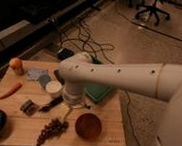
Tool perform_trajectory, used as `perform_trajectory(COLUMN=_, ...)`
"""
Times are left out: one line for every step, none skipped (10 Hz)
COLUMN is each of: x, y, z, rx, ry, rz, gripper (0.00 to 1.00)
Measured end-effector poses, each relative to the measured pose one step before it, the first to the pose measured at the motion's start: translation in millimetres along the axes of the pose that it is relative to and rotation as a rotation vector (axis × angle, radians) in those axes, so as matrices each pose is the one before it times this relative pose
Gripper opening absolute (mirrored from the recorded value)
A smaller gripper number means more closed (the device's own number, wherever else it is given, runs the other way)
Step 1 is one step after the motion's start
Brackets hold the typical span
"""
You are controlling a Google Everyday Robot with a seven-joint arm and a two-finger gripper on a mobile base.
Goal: Place grapes in paper cup
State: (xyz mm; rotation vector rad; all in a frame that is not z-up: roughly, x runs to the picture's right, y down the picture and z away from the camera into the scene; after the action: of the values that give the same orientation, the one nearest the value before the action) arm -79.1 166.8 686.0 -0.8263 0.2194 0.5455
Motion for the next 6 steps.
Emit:
perform_trajectory(x=-13.09, y=-2.79, z=11.14, rx=0.01674, ry=-0.01107, rz=-0.03721, gripper=0.8)
perform_trajectory(x=-16.41, y=3.05, z=13.49, rx=0.00039, ry=-0.04023, rz=-0.07174, gripper=0.8)
perform_trajectory(x=-7.64, y=2.91, z=7.69, rx=-0.00541, ry=-0.02944, rz=-0.04535, gripper=0.8)
perform_trajectory(x=-5.41, y=1.85, z=4.56, rx=-0.00382, ry=-0.02226, rz=-0.02807, gripper=0.8)
perform_trajectory(x=-1.27, y=0.19, z=1.23, rx=-0.00088, ry=-0.00674, rz=-0.00616, gripper=0.8)
perform_trajectory(x=-0.45, y=0.32, z=0.33, rx=-0.00067, ry=-0.00063, rz=-0.00065, gripper=0.8)
